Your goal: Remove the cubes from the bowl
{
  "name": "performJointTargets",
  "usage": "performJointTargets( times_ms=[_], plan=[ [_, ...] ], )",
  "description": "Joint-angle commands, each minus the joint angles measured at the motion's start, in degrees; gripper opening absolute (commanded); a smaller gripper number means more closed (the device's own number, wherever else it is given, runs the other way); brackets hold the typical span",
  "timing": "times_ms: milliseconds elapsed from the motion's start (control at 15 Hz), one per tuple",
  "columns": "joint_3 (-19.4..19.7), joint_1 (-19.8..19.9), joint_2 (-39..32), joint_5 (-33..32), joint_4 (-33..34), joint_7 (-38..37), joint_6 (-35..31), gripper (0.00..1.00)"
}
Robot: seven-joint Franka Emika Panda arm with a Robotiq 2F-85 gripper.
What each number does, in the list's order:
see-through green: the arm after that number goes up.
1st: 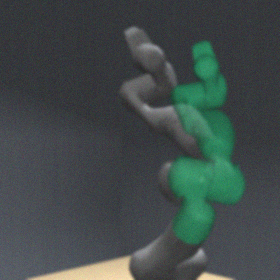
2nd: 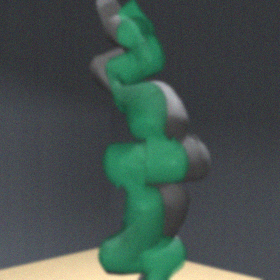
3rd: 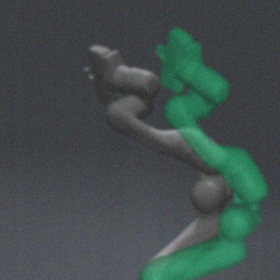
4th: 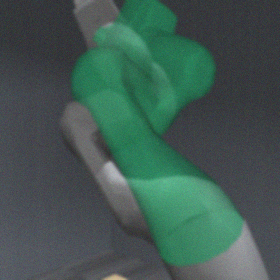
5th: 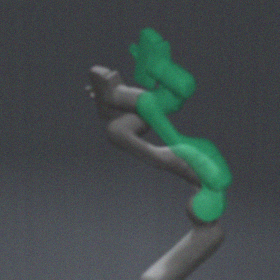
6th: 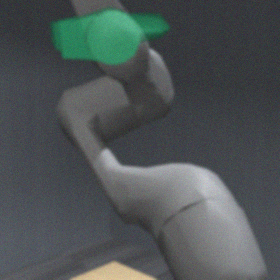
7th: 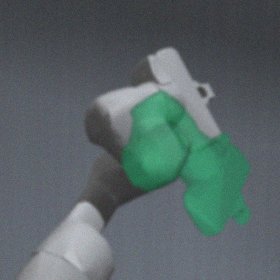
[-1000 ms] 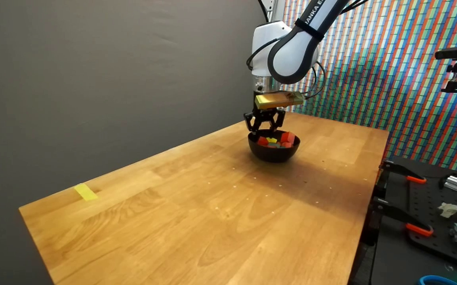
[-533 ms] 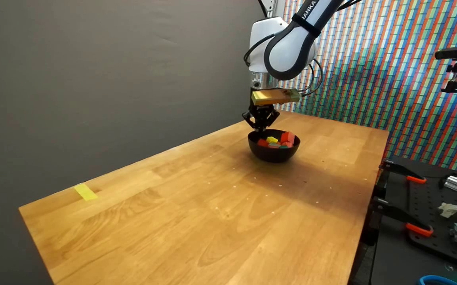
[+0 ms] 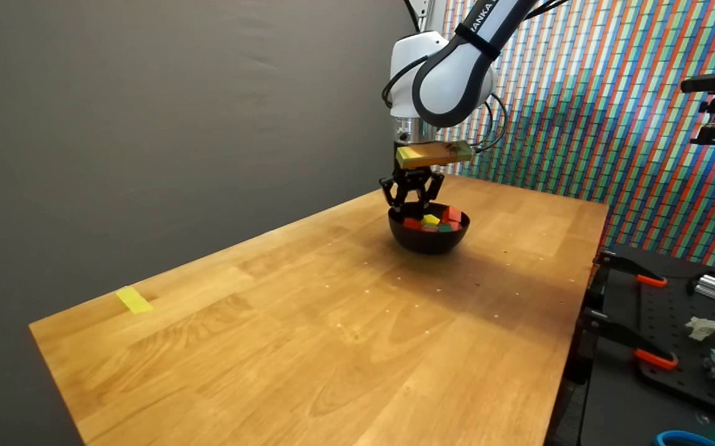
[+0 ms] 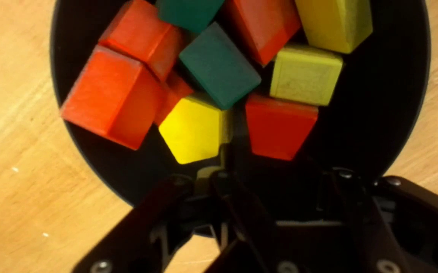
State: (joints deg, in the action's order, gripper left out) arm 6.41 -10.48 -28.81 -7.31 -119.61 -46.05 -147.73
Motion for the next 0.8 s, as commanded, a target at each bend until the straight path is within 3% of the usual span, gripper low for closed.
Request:
performJointTargets(
  times_ms=[0, 200, 333, 400, 533, 733],
  plan=[
    [-0.9, 0.6, -1.1, 2.2, 1.0, 2.1, 1.7, 0.8],
    [-1.6, 0.9, -1.9, 3.8, 1.4, 2.6, 2.6, 0.98],
    [-2.0, 1.2, -2.1, 5.1, 1.6, 3.3, 3.4, 0.94],
    [-2.1, 1.3, -2.2, 5.6, 1.6, 3.6, 3.8, 0.89],
    [-2.1, 1.4, -2.3, 6.7, 1.8, 4.0, 4.5, 0.63],
    [-1.6, 1.1, -3.5, 6.8, 2.5, 3.7, 4.6, 0.38]
  ],
)
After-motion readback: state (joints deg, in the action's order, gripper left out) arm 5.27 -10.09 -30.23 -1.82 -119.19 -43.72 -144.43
